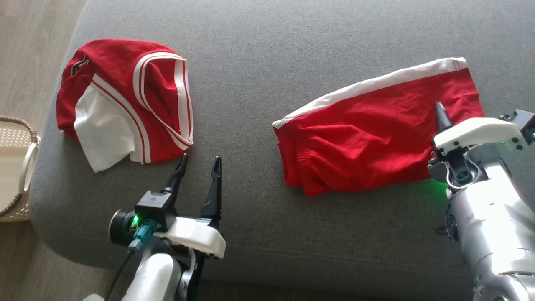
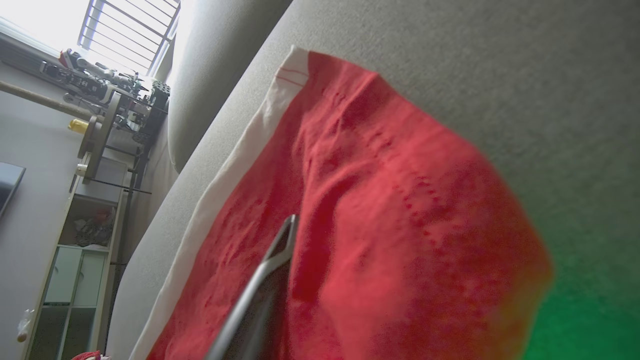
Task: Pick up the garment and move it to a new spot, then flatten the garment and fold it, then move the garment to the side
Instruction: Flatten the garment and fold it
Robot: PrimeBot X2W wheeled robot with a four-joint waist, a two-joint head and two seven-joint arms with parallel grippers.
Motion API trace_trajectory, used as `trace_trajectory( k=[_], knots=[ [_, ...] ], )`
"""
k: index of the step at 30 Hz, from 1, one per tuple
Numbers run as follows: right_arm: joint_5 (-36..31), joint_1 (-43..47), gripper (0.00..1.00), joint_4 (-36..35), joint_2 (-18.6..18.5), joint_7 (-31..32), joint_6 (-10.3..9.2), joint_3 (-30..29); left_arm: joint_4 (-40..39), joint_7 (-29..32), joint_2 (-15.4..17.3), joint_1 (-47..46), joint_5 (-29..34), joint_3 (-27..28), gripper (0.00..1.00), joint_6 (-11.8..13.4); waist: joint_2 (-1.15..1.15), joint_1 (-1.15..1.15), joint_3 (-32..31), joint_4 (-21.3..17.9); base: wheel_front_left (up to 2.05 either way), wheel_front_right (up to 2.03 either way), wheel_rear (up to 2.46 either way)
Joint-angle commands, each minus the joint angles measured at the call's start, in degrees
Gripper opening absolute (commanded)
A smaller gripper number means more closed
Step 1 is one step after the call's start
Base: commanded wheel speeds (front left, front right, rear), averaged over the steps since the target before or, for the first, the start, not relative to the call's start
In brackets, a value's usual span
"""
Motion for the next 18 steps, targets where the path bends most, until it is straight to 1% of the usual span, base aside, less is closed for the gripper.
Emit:
trace_trajectory(
  k=[1,6,11,12,15,18],
  knots=[
    [-0.24,-0.01,0.0,0.55,0.71,-0.91,-0.02,0.88,-1.55,-0.69,-0.02,-2.18,-0.09,1.82,1.0,0.37,0.0,0.0,-0.09,-0.14,0.0,0.0,0.0],
    [-0.23,-0.24,0.0,1.16,-0.49,-4.22,-0.02,0.31,-1.15,-0.69,-0.02,-2.13,0.04,2.15,1.0,0.36,0.0,0.0,-0.95,-0.66,0.0,0.0,0.0],
    [-2.34,-0.22,0.0,2.23,-2.96,-9.13,-0.02,0.52,-0.93,-0.69,-0.02,-1.8,0.0,2.33,1.0,0.31,0.0,0.0,-2.36,-1.07,0.0,0.0,0.0],
    [-2.34,-0.22,0.0,2.23,-2.96,-9.13,-0.02,0.52,-0.93,-0.69,-0.02,-1.8,0.0,2.33,1.0,0.31,0.0,0.0,-2.36,-1.07,0.0,0.0,0.0],
    [-3.81,0.0,0.0,4.24,-5.14,-11.65,-0.02,-0.74,-0.81,-0.69,-0.02,-1.28,-0.24,2.56,1.0,0.37,0.0,0.0,-3.41,-1.32,0.0,0.0,0.0],
    [-7.09,0.64,0.0,6.62,-7.88,-13.02,-0.02,-2.34,-0.65,-0.69,-0.02,-0.7,-0.3,2.77,1.0,0.42,0.0,0.0,-4.37,-1.62,0.0,0.0,0.0]
  ],
)
